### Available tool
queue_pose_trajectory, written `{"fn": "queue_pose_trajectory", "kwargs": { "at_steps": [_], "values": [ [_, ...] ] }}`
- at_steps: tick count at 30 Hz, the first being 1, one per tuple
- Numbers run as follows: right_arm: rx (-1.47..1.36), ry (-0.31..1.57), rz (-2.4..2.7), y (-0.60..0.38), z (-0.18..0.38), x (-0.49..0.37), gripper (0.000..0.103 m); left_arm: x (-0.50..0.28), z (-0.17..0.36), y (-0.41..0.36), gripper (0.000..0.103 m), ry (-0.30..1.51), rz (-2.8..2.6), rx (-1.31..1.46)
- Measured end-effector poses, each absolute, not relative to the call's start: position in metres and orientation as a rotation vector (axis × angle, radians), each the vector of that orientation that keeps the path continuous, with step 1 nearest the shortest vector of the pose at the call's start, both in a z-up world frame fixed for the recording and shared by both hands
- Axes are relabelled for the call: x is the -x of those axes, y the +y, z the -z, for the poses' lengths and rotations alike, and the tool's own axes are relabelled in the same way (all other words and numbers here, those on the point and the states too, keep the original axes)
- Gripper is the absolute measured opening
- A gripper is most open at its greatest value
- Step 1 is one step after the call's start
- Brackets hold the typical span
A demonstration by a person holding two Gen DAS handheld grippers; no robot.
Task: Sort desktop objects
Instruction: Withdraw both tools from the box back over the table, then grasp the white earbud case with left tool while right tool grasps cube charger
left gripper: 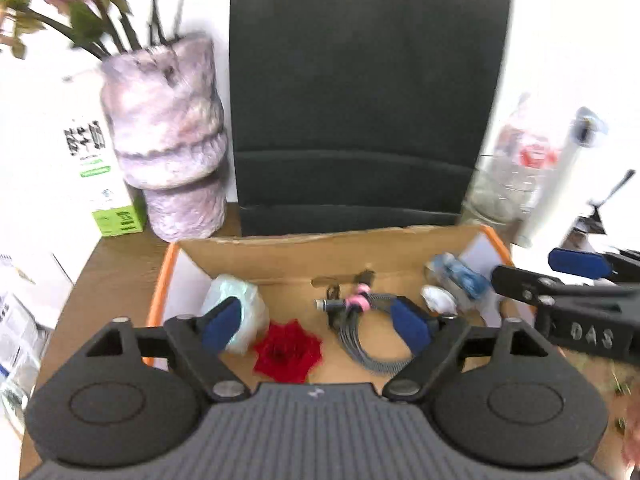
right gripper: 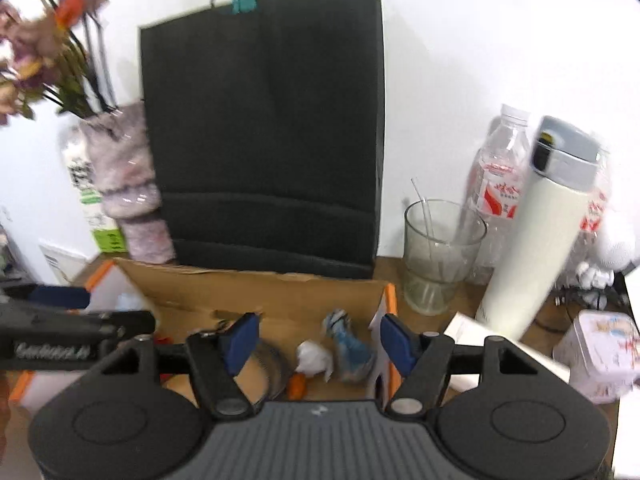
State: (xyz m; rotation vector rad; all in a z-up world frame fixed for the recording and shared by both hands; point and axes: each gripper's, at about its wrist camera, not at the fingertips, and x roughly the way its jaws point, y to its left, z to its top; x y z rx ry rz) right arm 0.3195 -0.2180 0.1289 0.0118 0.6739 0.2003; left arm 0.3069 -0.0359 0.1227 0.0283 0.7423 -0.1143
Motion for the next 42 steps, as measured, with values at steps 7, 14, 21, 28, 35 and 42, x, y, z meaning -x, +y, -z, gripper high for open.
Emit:
{"fn": "queue_pose_trajectory", "kwargs": {
  "at_steps": [7,14,21,28,35,42],
  "values": [
    [-0.008,0.606,-0.252,-0.218,-0.128,-0.198,0.075,-0.188,-0.123,-0.023,0.103,0.654,0.132,-0.019],
    [-0.002,0.521,-0.234,-0.224,-0.106,-0.069,0.083,-0.073,-0.090,-0.012,0.103,0.617,0.117,0.043],
    [0.037,0.514,-0.208,-0.219,-0.067,0.029,0.083,0.030,-0.039,-0.007,0.103,0.555,0.053,0.010],
    [0.078,0.578,-0.174,-0.211,-0.035,0.085,0.083,0.070,-0.015,-0.002,0.103,0.584,0.051,-0.067],
    [0.167,0.506,-0.207,-0.195,-0.031,0.110,0.086,0.080,-0.011,-0.009,0.103,0.562,0.062,-0.091],
    [0.094,0.532,-0.218,-0.206,-0.030,0.100,0.086,0.078,-0.007,-0.011,0.103,0.584,0.077,-0.052]
  ]
}}
